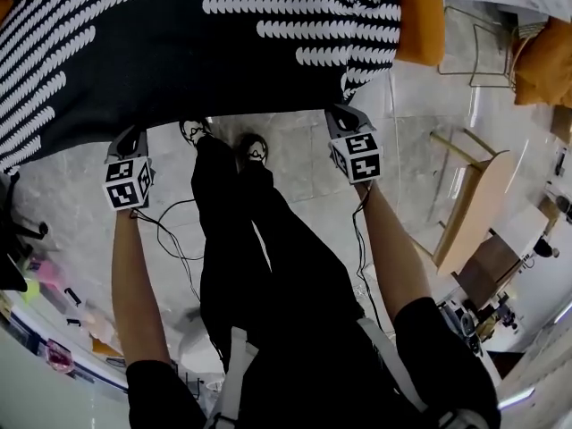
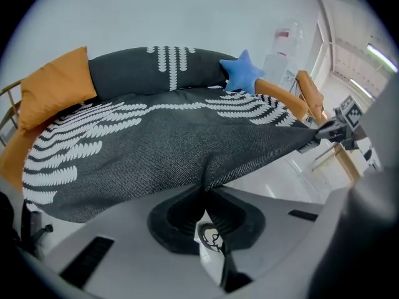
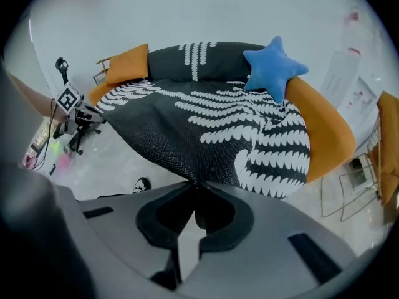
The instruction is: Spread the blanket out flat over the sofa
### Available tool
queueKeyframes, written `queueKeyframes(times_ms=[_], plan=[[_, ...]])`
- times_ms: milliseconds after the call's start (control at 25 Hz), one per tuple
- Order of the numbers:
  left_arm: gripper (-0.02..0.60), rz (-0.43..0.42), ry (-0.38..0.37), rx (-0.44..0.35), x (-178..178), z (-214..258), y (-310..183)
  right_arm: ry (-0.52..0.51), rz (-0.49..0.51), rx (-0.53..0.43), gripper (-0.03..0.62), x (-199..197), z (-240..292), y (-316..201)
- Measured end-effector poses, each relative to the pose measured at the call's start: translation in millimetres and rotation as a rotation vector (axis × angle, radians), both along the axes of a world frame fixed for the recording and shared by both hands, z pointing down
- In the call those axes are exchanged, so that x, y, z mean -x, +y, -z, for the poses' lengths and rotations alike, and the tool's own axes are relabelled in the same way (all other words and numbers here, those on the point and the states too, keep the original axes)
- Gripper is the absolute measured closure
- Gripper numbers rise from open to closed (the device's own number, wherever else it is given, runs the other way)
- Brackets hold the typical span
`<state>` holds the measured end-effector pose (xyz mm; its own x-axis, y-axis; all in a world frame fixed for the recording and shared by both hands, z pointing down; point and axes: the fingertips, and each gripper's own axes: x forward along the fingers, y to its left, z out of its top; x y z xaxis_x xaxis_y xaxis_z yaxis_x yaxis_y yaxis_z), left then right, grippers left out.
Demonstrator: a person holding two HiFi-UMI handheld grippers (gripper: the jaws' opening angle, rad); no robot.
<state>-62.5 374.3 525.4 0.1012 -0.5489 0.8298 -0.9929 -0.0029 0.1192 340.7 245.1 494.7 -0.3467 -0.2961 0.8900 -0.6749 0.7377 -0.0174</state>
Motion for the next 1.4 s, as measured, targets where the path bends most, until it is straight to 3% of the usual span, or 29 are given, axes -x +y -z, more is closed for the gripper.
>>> queueKeyframes(times_ms=[240, 480, 800, 1120, 1200, 1240, 1280, 1320, 1400], plan=[[0.546, 0.01, 0.01, -0.02, -7, -30, 7, -0.026, -0.083, 0.045, 0.568, -10, -49, 15], [0.546, -0.046, 0.002, 0.029, -9, -106, -2, 0.017, -0.1, 0.081, 0.566, -12, -130, 2], [0.548, 0.051, 0.045, 0.001, 15, -183, -42, 0.01, -0.144, 0.125, 0.568, 10, -215, -35], [0.546, -0.019, -0.03, -0.01, 21, -194, -62, 0.029, -0.179, 0.087, 0.563, 22, -239, -65], [0.537, -0.026, 0.005, 0.029, 19, -188, -59, 0.019, -0.164, 0.087, 0.493, 30, -233, -64], [0.472, -0.035, 0.044, 0.063, 16, -183, -52, 0.011, -0.154, 0.105, 0.419, 35, -227, -58], [0.329, -0.049, 0.088, 0.098, 10, -177, -44, 0.004, -0.154, 0.126, 0.329, 38, -218, -48], [0.233, -0.066, 0.124, 0.129, 4, -169, -36, -0.001, -0.164, 0.145, 0.275, 37, -206, -39], [0.227, -0.101, 0.154, 0.171, -7, -146, -23, 0.0, -0.199, 0.162, 0.275, 27, -178, -26]])
